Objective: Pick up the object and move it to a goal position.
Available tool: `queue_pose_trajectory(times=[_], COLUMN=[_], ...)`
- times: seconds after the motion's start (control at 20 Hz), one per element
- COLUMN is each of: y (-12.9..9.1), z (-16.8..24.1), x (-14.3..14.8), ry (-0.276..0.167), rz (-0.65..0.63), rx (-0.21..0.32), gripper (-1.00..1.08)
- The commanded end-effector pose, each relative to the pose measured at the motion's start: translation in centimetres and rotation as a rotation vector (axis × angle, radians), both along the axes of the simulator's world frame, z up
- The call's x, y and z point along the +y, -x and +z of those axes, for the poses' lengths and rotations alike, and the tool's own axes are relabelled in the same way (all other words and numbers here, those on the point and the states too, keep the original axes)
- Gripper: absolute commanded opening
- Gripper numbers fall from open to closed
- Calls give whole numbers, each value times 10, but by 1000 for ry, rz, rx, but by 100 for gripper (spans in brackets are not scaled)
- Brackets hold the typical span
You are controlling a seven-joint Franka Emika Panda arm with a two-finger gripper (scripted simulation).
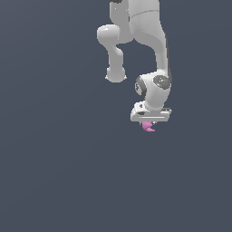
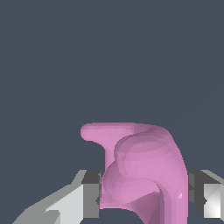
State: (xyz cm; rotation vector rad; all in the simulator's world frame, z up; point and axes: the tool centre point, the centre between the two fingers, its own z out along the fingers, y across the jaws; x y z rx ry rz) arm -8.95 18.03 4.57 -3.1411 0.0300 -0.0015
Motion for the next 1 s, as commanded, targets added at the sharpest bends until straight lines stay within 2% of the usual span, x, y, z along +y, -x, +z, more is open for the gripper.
queue_pose_trajectory(times=[0.0,0.25,0.5,0.95], y=[0,0,-2,-12], z=[-1,1,11,60], x=[0,-1,-15,-76], ry=[0,0,0,0], rz=[0,0,0,0], rx=[1,0,0,0], gripper=[-100,-100,-100,-100])
